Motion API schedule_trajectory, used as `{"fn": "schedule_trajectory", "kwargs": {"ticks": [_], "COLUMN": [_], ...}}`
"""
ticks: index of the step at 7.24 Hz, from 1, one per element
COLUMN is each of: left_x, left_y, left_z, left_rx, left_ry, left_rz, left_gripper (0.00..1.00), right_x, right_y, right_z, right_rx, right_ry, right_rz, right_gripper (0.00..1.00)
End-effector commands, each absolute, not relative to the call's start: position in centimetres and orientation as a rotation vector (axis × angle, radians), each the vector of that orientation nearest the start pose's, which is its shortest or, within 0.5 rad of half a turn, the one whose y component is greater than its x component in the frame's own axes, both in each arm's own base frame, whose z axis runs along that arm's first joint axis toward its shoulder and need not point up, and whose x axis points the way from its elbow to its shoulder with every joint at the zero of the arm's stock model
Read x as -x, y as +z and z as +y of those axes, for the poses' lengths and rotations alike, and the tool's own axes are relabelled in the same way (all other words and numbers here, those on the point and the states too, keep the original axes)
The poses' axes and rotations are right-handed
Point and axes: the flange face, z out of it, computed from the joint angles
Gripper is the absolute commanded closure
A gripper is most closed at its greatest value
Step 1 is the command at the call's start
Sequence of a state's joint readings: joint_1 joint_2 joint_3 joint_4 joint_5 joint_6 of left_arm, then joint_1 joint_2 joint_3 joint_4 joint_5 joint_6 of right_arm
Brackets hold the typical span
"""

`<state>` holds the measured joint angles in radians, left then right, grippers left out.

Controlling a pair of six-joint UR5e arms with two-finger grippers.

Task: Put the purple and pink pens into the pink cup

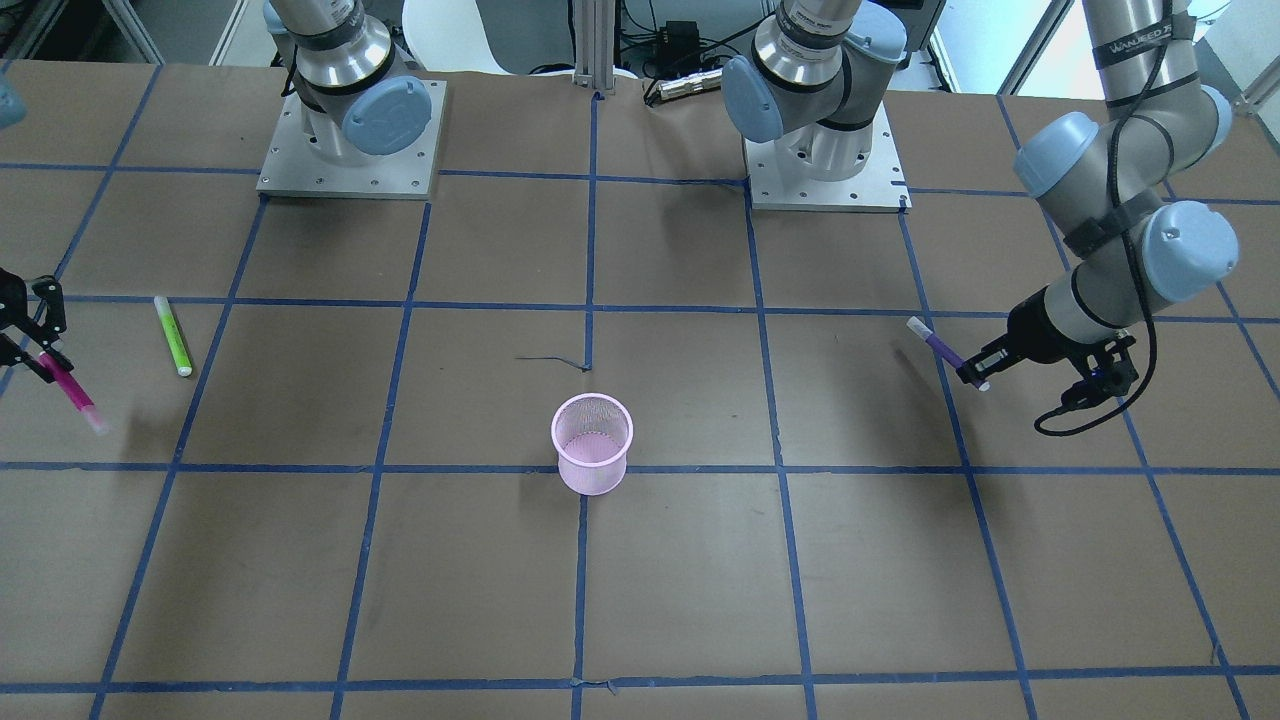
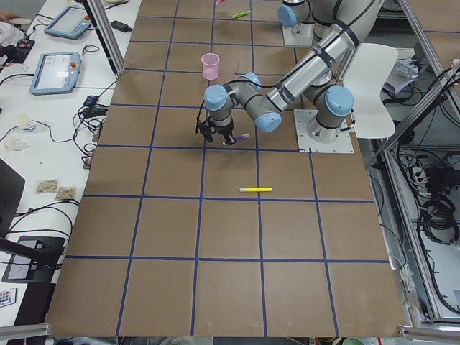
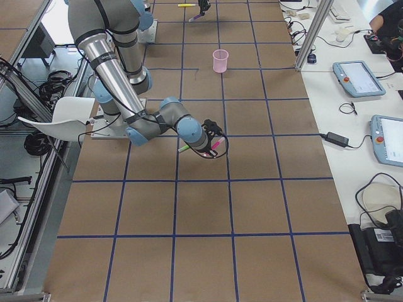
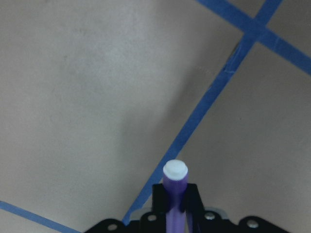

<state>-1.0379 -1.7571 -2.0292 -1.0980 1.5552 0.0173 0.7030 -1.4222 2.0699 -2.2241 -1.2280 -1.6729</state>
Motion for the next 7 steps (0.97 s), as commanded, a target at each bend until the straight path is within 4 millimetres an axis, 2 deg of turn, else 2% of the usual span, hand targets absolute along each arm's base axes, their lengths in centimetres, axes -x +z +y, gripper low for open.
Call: {"fn": "schedule_trajectory", "kwargs": {"ticks": [1,2,4,5,6,7], "left_x": [-12.2,-10.7,-4.0,-2.2,-2.0,-2.5], "left_y": [24.7,26.1,32.0,33.7,33.6,33.5], "left_z": [-48.6,-49.3,-52.3,-52.7,-52.5,-52.4], "left_rx": [0.815,0.751,0.509,0.456,0.438,0.422], "left_ry": [0.176,0.13,0.053,0.054,0.061,0.077], "left_rz": [3.146,3.16,3.182,3.187,3.186,3.137], "left_gripper": [1.0,1.0,1.0,1.0,1.0,1.0], "right_x": [18.6,15.1,8.6,6.9,5.1,3.3], "right_y": [30.9,33.4,39.3,41.0,42.2,42.5], "right_z": [-47.1,-49.5,-53.7,-55.5,-56.2,-55.7], "right_rx": [1.168,1.191,1.051,1.02,0.966,0.936], "right_ry": [-0.462,-0.424,-0.324,-0.223,-0.14,0.013], "right_rz": [2.865,2.886,2.92,2.947,2.98,3.061], "right_gripper": [1.0,1.0,1.0,1.0,1.0,1.0]}}
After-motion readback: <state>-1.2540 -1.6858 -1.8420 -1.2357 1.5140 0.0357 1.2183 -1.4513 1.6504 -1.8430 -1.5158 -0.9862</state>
